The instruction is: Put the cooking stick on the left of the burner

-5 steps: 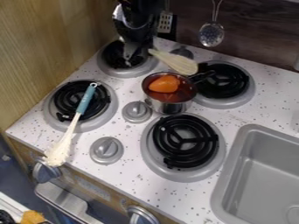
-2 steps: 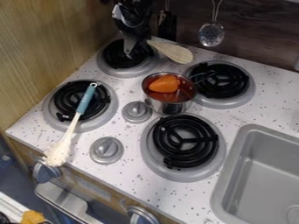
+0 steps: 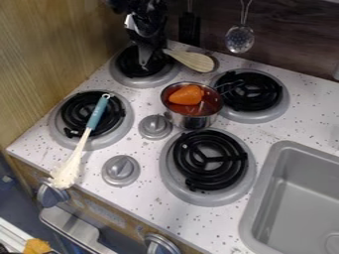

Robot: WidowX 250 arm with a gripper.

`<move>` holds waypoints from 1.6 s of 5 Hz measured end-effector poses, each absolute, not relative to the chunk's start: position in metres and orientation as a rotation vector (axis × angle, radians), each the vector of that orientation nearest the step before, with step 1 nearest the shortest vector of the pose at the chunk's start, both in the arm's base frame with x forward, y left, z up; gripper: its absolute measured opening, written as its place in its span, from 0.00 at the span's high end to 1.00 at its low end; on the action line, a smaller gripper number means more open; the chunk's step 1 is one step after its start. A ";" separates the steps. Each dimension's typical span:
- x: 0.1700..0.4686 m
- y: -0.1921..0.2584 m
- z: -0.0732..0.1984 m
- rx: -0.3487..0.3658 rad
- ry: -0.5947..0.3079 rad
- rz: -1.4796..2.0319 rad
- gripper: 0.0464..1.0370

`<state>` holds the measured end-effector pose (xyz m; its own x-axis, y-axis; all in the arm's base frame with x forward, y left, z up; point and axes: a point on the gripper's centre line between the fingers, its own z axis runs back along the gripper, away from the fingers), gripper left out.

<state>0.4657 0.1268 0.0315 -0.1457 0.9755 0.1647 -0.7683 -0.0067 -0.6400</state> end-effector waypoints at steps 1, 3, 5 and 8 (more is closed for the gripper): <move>0.468 0.127 0.023 -0.374 -0.691 1.558 0.88; 0.469 0.129 0.025 -0.335 -0.687 1.489 0.36; 0.460 0.124 0.025 -0.278 -0.698 1.479 0.04; 0.425 0.106 0.044 -0.124 -0.621 1.394 0.04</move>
<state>0.4250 0.1063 0.0441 0.0457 0.9413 0.3345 -0.8780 0.1975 -0.4359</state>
